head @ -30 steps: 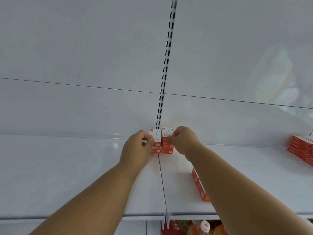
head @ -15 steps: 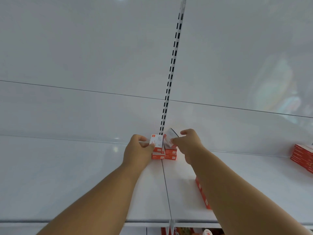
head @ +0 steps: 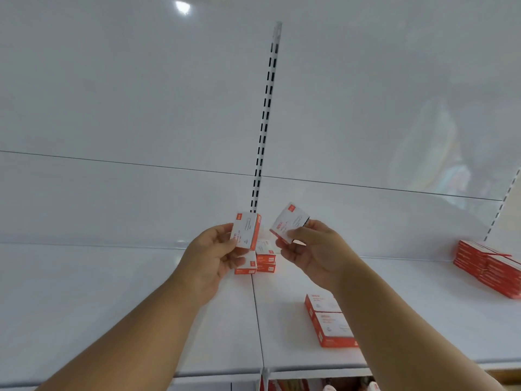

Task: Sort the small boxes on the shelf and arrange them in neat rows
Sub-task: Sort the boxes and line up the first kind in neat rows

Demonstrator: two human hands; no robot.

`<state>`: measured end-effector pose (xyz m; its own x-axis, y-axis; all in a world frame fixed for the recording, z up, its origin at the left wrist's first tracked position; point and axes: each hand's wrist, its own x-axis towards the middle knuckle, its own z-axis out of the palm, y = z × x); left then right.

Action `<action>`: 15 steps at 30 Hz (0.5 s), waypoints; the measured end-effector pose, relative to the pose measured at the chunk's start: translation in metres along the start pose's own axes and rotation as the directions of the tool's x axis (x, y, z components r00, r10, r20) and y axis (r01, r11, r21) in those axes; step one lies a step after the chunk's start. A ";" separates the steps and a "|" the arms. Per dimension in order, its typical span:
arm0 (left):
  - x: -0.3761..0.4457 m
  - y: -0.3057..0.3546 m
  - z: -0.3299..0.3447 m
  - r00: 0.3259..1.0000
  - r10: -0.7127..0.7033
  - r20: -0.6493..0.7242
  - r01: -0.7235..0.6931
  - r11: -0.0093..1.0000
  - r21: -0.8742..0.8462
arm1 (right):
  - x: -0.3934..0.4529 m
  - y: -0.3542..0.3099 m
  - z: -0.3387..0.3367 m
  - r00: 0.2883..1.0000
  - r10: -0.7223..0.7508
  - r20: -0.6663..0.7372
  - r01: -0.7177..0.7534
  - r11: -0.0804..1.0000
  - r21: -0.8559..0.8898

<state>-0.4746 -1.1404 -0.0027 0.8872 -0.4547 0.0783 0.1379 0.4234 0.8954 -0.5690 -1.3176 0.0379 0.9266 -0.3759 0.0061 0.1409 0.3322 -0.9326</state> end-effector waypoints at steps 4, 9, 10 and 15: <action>-0.011 -0.004 0.007 0.996 0.024 0.080 -0.043 0.971 0.235 | -0.013 -0.010 -0.017 0.997 -0.071 0.032 0.074 0.994 -0.087; -0.016 -0.013 0.031 0.990 0.064 0.125 -0.130 0.755 0.643 | -0.021 -0.021 -0.058 0.982 -0.139 -0.131 0.082 0.928 -0.363; -0.016 -0.014 0.041 0.988 0.072 0.136 -0.148 0.690 0.709 | -0.021 -0.022 -0.069 0.977 -0.147 -0.154 0.067 0.900 -0.431; -0.005 -0.033 0.085 0.991 0.085 0.100 -0.129 0.492 0.861 | -0.021 -0.022 -0.117 0.957 -0.169 -0.236 -0.062 0.675 -0.735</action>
<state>-0.5210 -1.2186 0.0049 0.8474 -0.4929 0.1972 -0.4252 -0.4077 0.8081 -0.6322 -1.4180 0.0166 0.7805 -0.6202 0.0784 -0.2189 -0.3886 -0.8950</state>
